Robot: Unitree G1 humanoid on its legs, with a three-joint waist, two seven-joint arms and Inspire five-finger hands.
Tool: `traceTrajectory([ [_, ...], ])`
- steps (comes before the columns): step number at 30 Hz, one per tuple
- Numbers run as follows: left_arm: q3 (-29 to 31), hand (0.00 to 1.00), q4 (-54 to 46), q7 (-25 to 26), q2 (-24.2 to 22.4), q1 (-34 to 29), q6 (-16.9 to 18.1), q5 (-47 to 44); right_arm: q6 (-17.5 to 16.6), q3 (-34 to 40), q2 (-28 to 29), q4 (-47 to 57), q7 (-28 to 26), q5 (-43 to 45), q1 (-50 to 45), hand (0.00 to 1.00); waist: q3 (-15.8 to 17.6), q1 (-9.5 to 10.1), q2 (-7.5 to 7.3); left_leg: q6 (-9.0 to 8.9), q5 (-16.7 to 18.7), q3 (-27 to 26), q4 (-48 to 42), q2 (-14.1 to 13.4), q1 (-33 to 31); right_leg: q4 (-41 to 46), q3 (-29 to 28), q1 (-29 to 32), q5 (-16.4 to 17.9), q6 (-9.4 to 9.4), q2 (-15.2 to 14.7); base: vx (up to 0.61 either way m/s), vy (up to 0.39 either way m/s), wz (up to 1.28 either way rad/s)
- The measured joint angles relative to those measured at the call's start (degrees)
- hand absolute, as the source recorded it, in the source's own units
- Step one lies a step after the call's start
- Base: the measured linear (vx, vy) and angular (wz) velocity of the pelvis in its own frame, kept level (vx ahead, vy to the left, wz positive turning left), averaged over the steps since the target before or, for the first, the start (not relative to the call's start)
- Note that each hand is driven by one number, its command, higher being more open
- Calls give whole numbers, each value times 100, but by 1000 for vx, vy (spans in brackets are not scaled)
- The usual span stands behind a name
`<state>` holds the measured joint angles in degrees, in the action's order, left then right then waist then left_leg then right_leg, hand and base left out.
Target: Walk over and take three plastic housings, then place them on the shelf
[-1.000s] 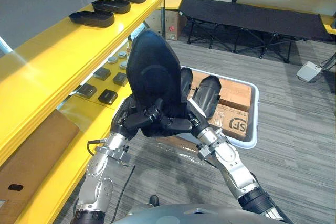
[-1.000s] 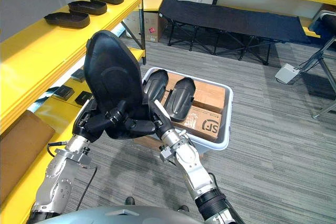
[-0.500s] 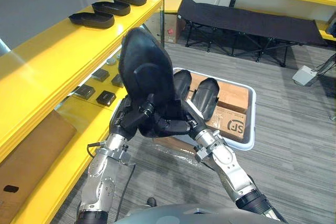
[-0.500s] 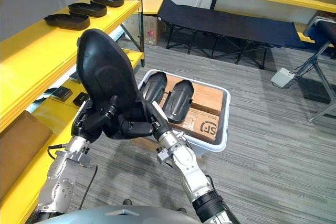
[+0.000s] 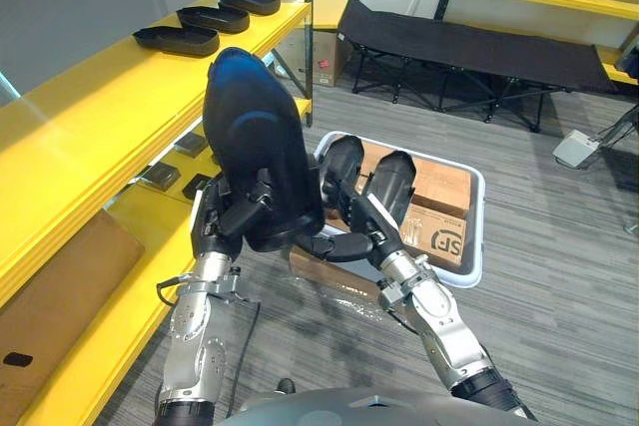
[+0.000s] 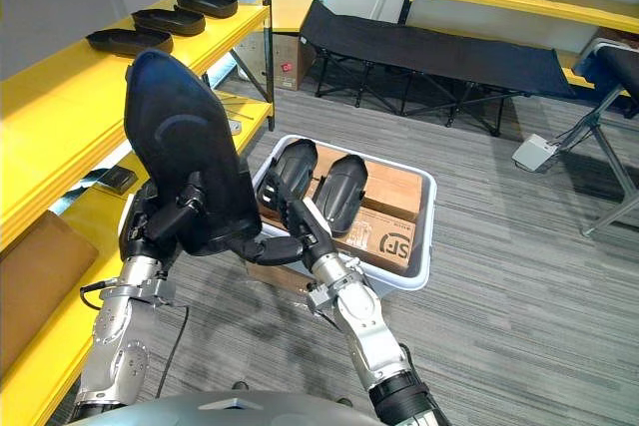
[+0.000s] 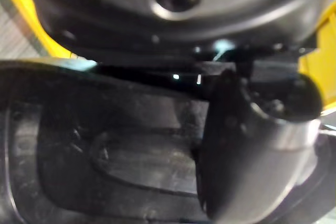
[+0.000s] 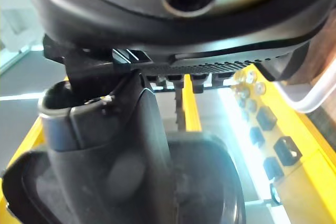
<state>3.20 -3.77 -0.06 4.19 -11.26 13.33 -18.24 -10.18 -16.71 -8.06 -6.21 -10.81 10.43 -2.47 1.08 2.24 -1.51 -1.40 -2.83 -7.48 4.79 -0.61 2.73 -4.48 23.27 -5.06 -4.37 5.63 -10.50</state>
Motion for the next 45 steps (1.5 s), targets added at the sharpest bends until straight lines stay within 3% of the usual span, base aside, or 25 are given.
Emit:
traceTrajectory([
  [5,168,0,184,1058,-60,-23,339,889,-1,317,17,-35,281,271,-161,100,4,-80,-2,-12,11,-46,0,-9,0,0,-35,27,1,-1,5,0,0,-3],
  [11,424,0,403,1374,-104,-39,773,891,-5,939,222,-38,304,634,-659,100,12,-103,3,-26,46,-198,-1,-31,0,0,-199,90,-3,2,21,3,3,-13],
  [18,571,0,92,669,-427,-516,906,-838,-5,1738,374,-38,543,564,-1224,100,51,-227,26,-37,132,-322,0,-36,61,-1,-337,106,-1,3,25,-1,4,-11],
  [23,431,0,-415,581,-542,-532,914,-1160,-18,1503,389,-71,641,519,-1047,100,89,-184,2,-53,162,-127,-27,-46,-34,0,-163,77,13,-3,31,-10,-11,15],
  [27,167,0,-1193,127,-613,-531,929,-1429,-45,878,344,-489,856,-107,-356,100,204,62,-1,-21,69,308,-56,-4,-138,1,289,-86,55,32,-10,-7,-7,61],
  [31,295,0,-1723,-360,-615,-623,1069,-1604,-68,461,394,-554,998,-90,-14,100,243,416,30,-13,10,744,-40,60,-193,57,720,-259,150,76,-40,28,-6,65],
  [35,656,0,-1816,-844,-655,-1049,1145,-2119,-218,575,388,-554,1004,-42,125,100,256,472,9,12,-27,957,-40,145,-213,272,939,-303,255,117,-135,45,33,32],
  [40,653,0,-1812,-1085,-646,-1193,891,-2168,-273,716,390,-529,964,103,142,100,314,497,-27,4,22,964,23,222,-224,360,964,-308,305,131,-219,-16,36,5],
  [41,654,0,-1812,-1120,-636,-1194,877,-2165,-272,715,397,-519,948,122,141,100,332,481,-27,90,104,797,25,210,-232,365,1008,-323,326,162,-250,-43,25,22],
  [44,585,0,-1732,-1560,-543,-1125,757,-2161,-269,846,374,-319,1002,88,-23,100,427,197,107,123,114,-484,-206,-78,-385,503,1589,-512,335,192,-373,-16,49,84],
  [45,546,0,-1693,-1662,-523,-1095,752,-2159,-269,920,371,-271,1024,35,-72,100,447,207,149,130,74,-439,-231,-73,-418,579,1637,-513,349,195,-394,40,93,90],
])
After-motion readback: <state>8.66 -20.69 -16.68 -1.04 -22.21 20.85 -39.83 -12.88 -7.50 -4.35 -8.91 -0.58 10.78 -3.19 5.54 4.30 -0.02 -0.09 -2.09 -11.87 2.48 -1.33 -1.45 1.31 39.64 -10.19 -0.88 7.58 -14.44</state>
